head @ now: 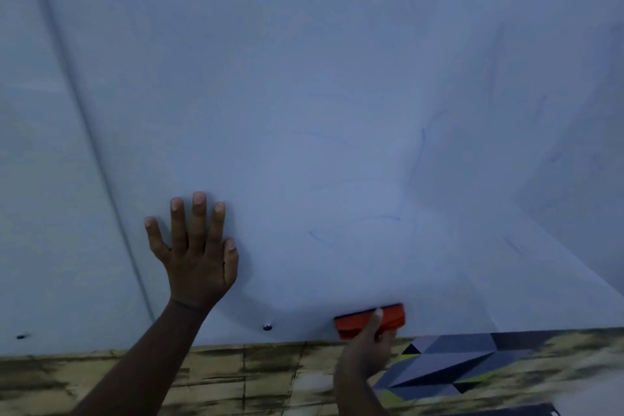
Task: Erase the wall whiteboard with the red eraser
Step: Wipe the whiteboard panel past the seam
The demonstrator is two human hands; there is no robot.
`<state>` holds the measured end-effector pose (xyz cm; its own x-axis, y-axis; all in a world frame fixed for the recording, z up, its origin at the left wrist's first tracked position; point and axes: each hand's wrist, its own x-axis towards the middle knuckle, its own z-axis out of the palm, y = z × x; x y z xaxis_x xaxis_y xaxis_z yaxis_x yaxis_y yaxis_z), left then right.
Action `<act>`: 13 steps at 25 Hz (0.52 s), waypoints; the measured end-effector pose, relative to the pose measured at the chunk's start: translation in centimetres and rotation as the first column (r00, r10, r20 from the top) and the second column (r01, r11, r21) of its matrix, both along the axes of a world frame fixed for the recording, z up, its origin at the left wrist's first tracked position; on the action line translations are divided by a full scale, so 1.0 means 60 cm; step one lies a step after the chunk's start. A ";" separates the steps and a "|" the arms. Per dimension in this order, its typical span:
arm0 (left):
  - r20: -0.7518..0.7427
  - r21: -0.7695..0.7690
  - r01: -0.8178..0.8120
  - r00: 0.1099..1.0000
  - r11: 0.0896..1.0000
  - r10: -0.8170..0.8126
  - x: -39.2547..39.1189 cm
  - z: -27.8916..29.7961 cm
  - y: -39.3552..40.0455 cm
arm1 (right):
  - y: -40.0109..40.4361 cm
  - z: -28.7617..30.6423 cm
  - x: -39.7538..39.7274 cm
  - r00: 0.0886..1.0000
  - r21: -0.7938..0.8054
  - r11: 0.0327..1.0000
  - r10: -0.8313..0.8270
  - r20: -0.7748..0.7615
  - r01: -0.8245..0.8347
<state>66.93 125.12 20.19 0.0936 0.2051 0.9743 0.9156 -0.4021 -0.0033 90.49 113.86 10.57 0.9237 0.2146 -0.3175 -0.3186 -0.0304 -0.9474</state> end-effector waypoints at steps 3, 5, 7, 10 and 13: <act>0.041 0.010 -0.006 0.999 1.000 0.006 0.009 -0.001 0.001 | -0.001 0.057 0.001 0.960 0.084 0.995 0.019 0.281 -0.044; 0.065 0.021 -0.004 0.998 1.000 0.002 0.016 -0.003 0.001 | -0.008 0.074 -0.005 0.887 0.108 0.987 0.059 0.458 -0.122; 0.079 0.014 0.007 0.997 1.000 -0.008 0.018 -0.004 -0.002 | -0.012 0.065 -0.011 0.735 0.054 0.970 0.141 0.664 -0.235; 0.086 -0.013 -0.003 0.996 1.000 0.004 0.021 -0.004 -0.005 | -0.011 0.040 -0.019 0.444 -0.154 0.949 0.267 0.855 -0.275; 0.118 -0.035 0.009 0.993 0.999 -0.005 0.030 -0.003 -0.011 | -0.009 0.031 -0.032 0.205 -0.277 0.927 0.331 0.921 -0.251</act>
<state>68.74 124.48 20.00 -0.0200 0.2397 0.9706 0.9057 -0.4068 0.1191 88.54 113.33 12.46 0.4356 0.5600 0.7048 0.8387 0.0319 -0.5437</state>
